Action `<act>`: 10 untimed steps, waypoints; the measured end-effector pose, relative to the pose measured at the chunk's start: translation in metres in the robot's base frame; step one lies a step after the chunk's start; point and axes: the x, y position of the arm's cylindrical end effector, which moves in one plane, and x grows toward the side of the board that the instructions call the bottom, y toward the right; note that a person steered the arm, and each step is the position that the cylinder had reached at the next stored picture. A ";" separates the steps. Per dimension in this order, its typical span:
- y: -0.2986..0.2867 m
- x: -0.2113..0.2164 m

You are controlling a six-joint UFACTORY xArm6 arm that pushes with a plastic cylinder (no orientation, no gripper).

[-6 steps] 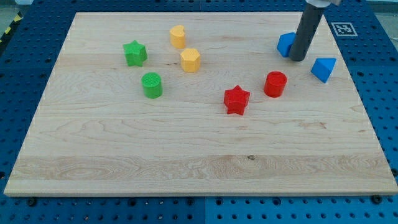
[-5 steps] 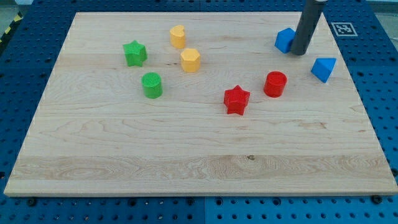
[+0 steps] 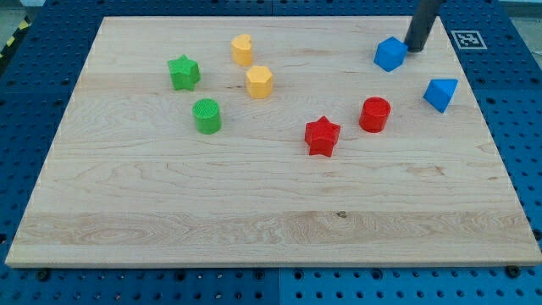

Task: Slide the blue cube towards down and left

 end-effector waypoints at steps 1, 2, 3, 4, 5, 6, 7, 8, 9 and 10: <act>-0.014 0.000; -0.016 0.002; 0.005 0.002; 0.006 0.004; 0.006 0.004; 0.002 0.015; -0.009 0.022; -0.030 0.022; -0.043 0.025; -0.043 0.032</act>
